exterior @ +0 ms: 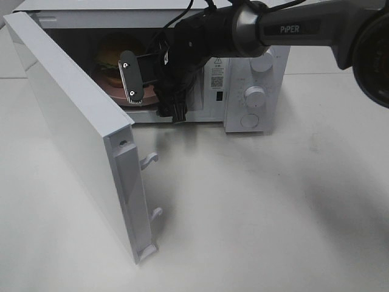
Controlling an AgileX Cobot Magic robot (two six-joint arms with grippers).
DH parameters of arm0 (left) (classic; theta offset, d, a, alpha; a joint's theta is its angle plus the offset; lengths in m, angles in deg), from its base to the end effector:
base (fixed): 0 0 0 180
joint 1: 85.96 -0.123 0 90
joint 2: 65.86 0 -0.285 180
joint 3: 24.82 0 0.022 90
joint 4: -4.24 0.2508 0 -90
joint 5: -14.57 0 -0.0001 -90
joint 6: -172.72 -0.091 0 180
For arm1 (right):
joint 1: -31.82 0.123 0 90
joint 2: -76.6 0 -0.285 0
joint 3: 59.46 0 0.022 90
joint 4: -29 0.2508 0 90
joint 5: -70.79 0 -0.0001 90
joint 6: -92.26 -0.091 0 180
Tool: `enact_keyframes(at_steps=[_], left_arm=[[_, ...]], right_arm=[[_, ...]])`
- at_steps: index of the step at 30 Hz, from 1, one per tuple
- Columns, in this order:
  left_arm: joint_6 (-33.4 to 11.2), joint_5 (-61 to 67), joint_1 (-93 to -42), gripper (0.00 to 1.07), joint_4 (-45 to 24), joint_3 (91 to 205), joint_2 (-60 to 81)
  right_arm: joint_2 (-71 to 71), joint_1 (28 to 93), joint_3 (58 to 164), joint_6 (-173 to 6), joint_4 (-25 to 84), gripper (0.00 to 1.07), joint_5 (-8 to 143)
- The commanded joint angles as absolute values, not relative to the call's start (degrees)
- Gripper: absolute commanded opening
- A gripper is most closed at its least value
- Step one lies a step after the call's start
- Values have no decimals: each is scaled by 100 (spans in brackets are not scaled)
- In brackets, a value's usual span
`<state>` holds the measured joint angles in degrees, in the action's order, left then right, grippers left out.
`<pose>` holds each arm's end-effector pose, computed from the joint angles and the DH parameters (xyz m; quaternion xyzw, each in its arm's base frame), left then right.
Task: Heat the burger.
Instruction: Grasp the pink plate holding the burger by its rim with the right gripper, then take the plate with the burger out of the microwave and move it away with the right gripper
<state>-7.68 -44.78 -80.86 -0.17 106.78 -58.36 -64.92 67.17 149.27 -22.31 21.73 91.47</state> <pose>-0.0056 -0.0055 0.2803 0.0416 0.8429 -0.0604 0.5330 0.4338 0.3027 0.1610 -0.7354 0.5494 -0.1448 0.3693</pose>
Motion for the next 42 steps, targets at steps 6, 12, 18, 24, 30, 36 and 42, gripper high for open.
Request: enact_keyframes(at_steps=[6,12,18,24,30,36,42], left_arm=[[-728,-4478,-8098,100,-35,10661,-5945],[-728,-4478,-8098,100,-35,10661,-5945],[-728,-4478,-8098,100,-35,10661,-5945],[-728,-4478,-8098,100,-35,10661,-5945],[-728,-4478,-8098,100,-35,10661,-5945],[-728,-4478,-8098,100,-35,10661,-5945],[-728,-4478,-8098,100,-35,10661,-5945]], right_arm=[[-6830,6751,15345,-2374,2167,72,9262],[-6910,6751,15368,-2374,2339,38,9199],[-6904,6751,15368,-2374,2385,6,8992],[-6870,6751,15368,-2357,2854,0,8775],[-6784,6751,15368,-2351,2832,0,8929],[-6629,6751,15368,-2099,2809,0,9428],[-6337,6751,15328,-1698,2963,0,9835]])
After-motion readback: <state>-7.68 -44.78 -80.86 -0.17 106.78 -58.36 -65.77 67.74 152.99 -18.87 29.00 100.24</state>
